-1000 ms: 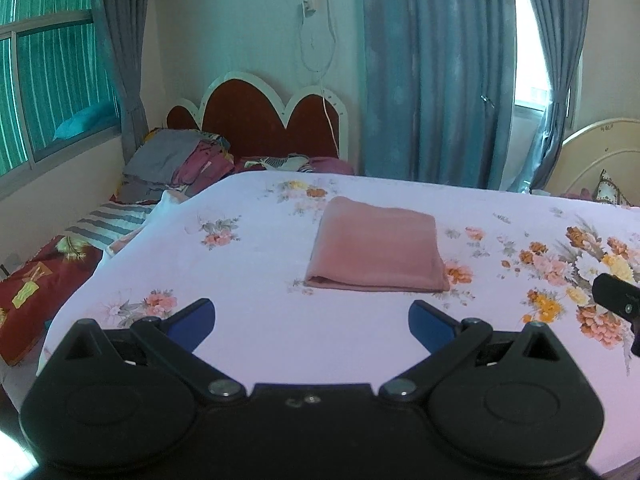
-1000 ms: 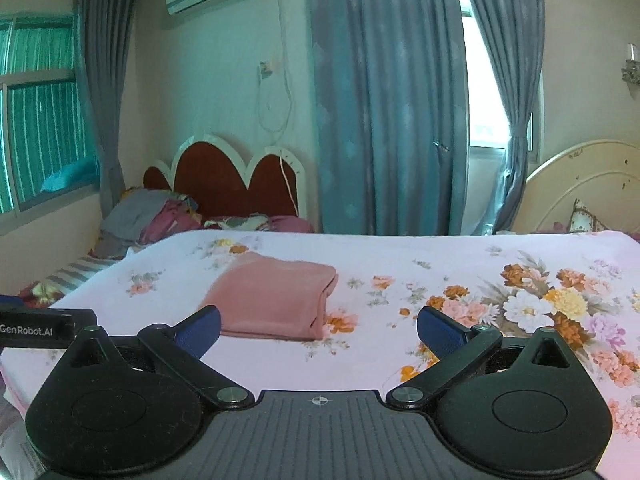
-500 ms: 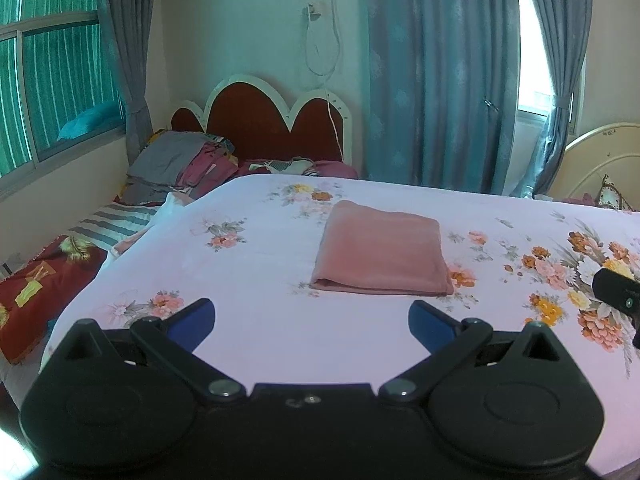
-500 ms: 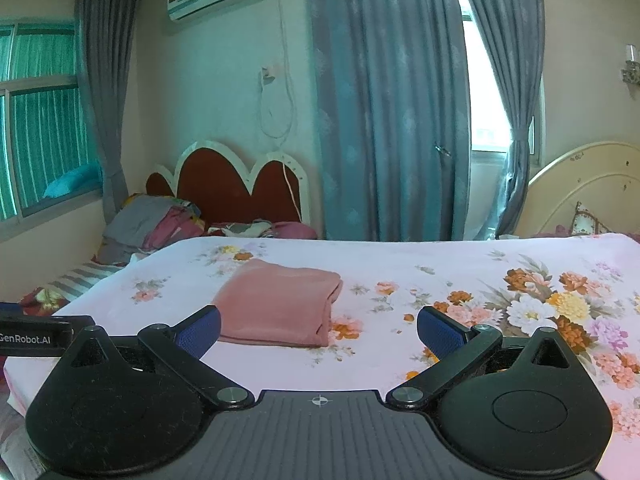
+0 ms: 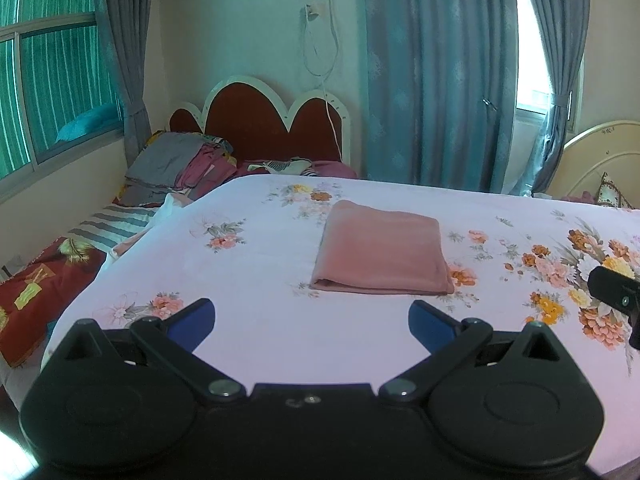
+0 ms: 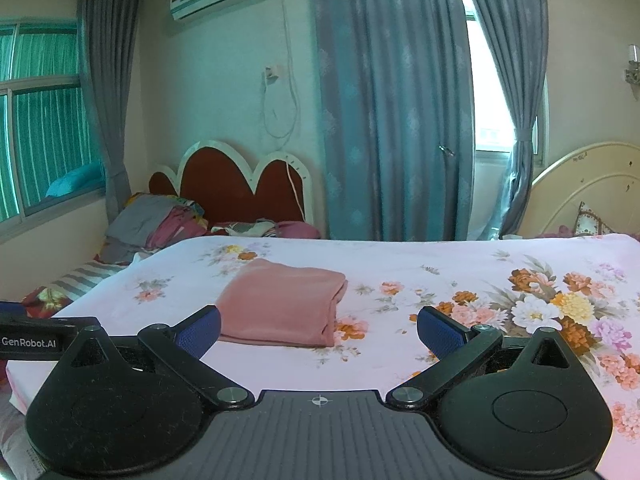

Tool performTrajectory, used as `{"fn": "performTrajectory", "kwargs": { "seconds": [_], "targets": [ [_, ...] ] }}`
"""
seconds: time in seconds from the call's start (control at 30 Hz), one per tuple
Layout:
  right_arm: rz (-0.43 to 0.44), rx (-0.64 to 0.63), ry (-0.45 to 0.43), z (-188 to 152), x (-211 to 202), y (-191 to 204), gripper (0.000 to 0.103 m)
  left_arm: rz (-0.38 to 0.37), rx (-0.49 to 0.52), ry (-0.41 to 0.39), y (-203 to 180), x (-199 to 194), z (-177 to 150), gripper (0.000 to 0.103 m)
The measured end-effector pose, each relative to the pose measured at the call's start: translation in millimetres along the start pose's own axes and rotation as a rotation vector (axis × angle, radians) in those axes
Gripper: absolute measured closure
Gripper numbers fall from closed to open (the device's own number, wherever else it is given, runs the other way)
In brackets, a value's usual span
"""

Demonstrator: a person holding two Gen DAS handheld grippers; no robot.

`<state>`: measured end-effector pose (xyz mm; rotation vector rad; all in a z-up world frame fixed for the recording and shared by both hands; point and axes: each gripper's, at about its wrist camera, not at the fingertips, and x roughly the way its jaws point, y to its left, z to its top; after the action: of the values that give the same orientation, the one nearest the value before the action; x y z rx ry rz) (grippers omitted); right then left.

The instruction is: Fold small clothes

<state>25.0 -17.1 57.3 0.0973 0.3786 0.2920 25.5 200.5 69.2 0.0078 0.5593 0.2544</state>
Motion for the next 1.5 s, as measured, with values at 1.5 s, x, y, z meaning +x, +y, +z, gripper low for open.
{"fn": "performTrajectory", "kwargs": {
  "seconds": [1.5],
  "targets": [
    [0.010,0.013,0.062,-2.3,37.3,0.9,0.000,-0.044,0.019,0.042,5.5,36.9,6.2,0.000]
  ]
}}
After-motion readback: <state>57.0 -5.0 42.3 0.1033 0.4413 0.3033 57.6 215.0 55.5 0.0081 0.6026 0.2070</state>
